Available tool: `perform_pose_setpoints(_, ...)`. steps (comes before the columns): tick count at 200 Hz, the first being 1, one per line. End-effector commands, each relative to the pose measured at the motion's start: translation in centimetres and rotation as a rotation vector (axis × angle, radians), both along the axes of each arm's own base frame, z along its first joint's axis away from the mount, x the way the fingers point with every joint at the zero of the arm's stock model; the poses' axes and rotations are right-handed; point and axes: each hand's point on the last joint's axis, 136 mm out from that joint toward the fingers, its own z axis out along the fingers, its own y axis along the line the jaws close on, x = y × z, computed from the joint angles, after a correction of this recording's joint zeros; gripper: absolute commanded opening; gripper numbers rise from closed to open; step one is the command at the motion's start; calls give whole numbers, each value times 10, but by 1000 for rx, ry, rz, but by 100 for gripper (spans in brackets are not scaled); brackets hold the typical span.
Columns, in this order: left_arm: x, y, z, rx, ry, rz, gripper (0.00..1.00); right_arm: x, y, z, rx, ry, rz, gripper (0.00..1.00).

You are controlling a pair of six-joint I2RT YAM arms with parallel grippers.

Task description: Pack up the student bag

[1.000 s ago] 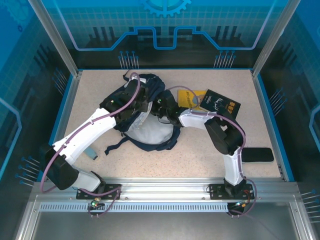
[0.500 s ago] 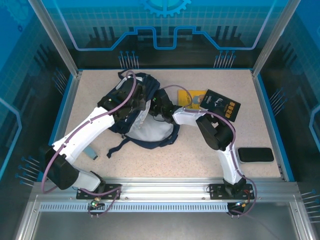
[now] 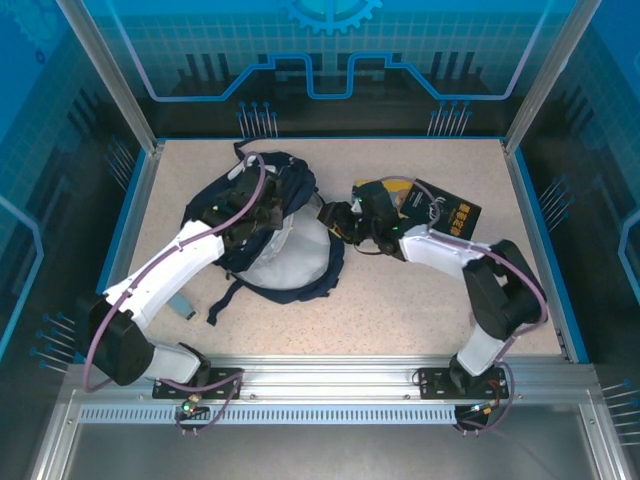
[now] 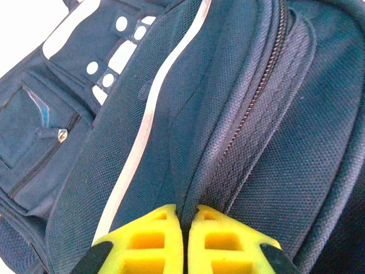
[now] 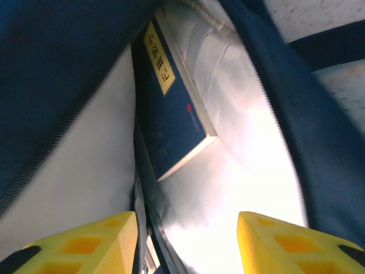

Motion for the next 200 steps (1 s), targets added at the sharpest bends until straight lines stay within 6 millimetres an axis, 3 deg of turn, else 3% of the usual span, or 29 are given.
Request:
perform_pose_setpoints(1, -5, 26, 2, -9, -38, 75, 0, -15, -51, -14, -177, 29, -25, 53)
perform_pose_setpoints(27, -25, 44, -21, -11, 22, 116, 4, -10, -101, -23, -335, 51, -62, 59)
perform_pose_setpoints(61, -45, 35, -36, -102, 98, 86, 59, 14, -143, -33, -533, 83, -69, 68)
perform_pose_setpoints(73, -48, 30, -36, -139, 110, 82, 72, 26, -150, -37, -577, 91, -76, 70)
perform_pose_setpoints(99, -49, 22, -32, -209, 105, 74, 83, 58, -144, -51, -631, 106, -42, 71)
perform_pose_setpoints(147, -53, 12, -28, -274, 105, 47, 91, 112, -118, -81, -630, 152, -18, 70)
perform_pose_setpoints(173, -57, 9, -30, -292, 121, 34, 94, 128, -106, -95, -649, 168, 4, 69)
perform_pose_setpoints(200, -60, 7, -32, -303, 135, 24, 96, 128, -97, -112, -663, 202, 47, 69)
